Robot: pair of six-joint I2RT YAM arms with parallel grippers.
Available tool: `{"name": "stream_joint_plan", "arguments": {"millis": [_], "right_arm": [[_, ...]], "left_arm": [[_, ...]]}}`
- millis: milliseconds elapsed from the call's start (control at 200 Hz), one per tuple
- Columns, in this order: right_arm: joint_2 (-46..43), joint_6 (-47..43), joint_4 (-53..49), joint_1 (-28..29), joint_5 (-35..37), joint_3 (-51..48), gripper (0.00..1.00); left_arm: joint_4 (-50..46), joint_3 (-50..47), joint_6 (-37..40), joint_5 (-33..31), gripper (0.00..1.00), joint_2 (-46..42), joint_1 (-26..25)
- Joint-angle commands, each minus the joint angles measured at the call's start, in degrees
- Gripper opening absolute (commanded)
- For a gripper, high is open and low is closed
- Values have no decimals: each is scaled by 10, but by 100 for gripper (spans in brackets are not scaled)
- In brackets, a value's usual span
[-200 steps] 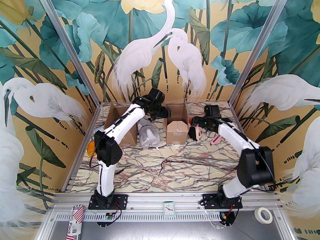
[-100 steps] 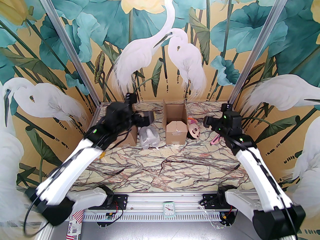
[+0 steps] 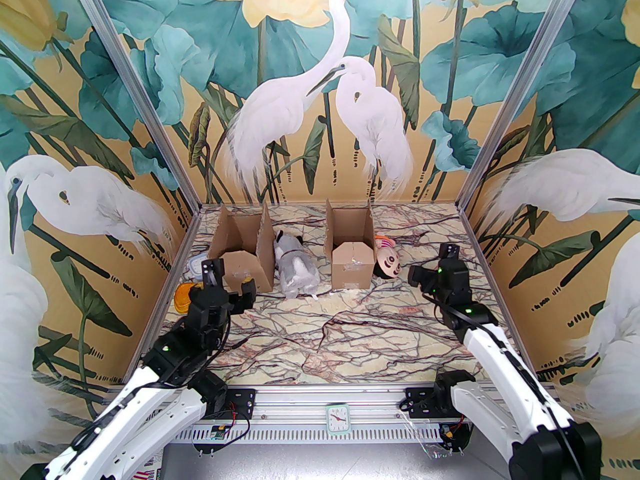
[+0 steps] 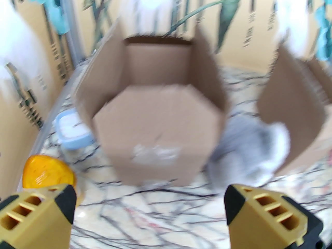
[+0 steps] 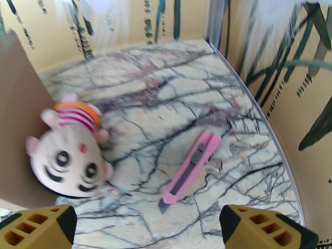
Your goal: Unpack the express box
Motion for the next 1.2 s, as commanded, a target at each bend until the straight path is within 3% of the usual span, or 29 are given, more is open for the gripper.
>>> {"name": "stream_joint_plan", "arguments": {"millis": [0, 155, 275, 400, 495, 585, 655, 790, 940, 1195], "right_arm": [[32, -33, 147, -1, 42, -45, 99], [128, -57, 329, -10, 36, -91, 99], [200, -91, 465, -14, 5, -90, 99], [263, -153, 539, -20, -34, -72, 99], [324, -140, 649, -43, -53, -98, 99], [358, -134, 694, -69, -129, -107, 99], [346, -137, 632, -76, -163, -86, 99], [351, -123, 633, -87, -168, -81, 99], [351, -113, 613, -87, -144, -71, 99], [351, -114, 613, -87, -143, -71, 99]], "left_arm": [[123, -59, 55, -46, 100, 4, 24], [290, -125, 83, 2, 99, 48, 97], [377, -128, 90, 88, 99, 140, 163], [586, -170, 138, 138, 100, 251, 177], [715, -187, 158, 154, 99, 347, 186], [759, -178, 151, 201, 99, 397, 204], [786, -151, 150, 241, 100, 431, 225], [838, -144, 157, 304, 99, 496, 260], [919, -143, 129, 274, 99, 570, 281], [874, -126, 105, 268, 99, 565, 295]]}}
